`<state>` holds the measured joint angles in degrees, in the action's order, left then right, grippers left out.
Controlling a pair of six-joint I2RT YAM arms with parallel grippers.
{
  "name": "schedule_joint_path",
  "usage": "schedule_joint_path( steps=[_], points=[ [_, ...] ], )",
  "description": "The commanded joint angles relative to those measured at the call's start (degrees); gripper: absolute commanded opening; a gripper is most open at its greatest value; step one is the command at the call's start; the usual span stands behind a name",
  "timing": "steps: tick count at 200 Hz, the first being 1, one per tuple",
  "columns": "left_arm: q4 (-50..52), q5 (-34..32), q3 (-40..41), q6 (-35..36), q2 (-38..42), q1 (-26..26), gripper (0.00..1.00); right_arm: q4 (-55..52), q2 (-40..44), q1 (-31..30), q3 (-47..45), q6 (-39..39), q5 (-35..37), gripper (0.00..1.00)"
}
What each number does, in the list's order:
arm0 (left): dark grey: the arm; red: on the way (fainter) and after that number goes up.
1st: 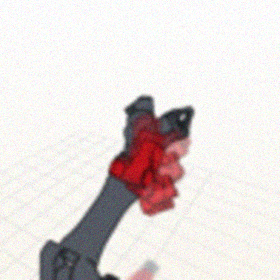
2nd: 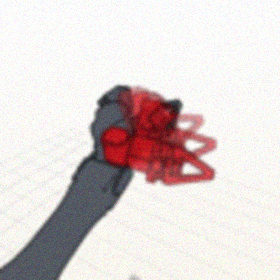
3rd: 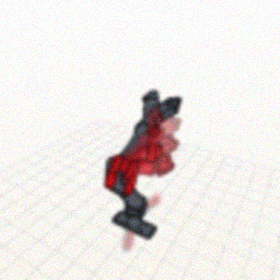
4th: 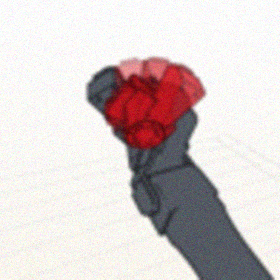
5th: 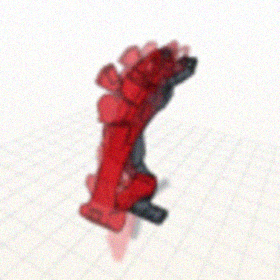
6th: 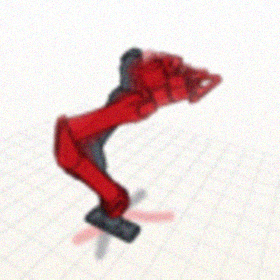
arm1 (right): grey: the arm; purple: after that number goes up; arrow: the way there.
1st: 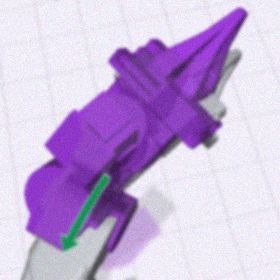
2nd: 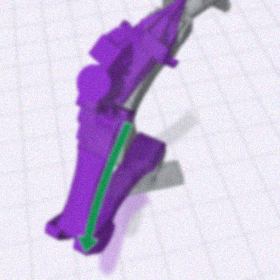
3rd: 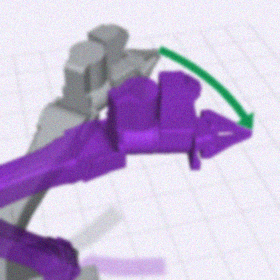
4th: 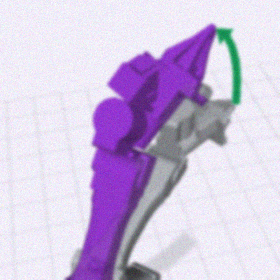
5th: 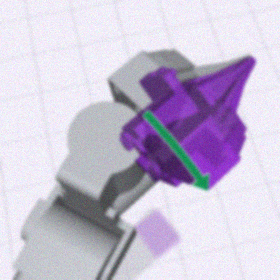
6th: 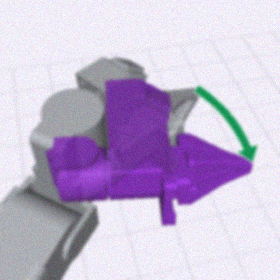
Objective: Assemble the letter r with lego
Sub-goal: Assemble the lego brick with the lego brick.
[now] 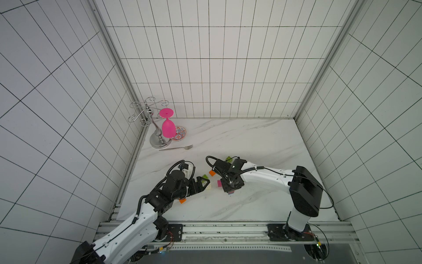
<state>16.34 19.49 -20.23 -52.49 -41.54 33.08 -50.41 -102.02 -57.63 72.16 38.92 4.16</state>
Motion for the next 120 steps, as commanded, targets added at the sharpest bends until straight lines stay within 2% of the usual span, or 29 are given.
schedule_joint_path(
  steps=[1,60,94,120],
  points=[
    [2.6,-2.2,-0.7,0.3,0.5,-0.7,0.93,-4.2,-6.3,1.2,-4.3,-1.3,-1.7,0.0],
    [4.4,-4.7,-2.4,-1.1,-2.2,-1.8,0.93,-1.6,-2.6,4.6,-7.1,-6.2,-1.8,0.0],
    [0.8,-6.0,-2.8,-1.7,-6.1,-2.1,0.92,-2.2,4.4,10.4,-8.2,-8.8,1.5,0.0],
    [-0.2,-5.6,-6.2,2.1,-12.2,-2.2,0.92,-1.7,6.4,15.0,-6.9,-11.9,2.1,0.0]
  ],
)
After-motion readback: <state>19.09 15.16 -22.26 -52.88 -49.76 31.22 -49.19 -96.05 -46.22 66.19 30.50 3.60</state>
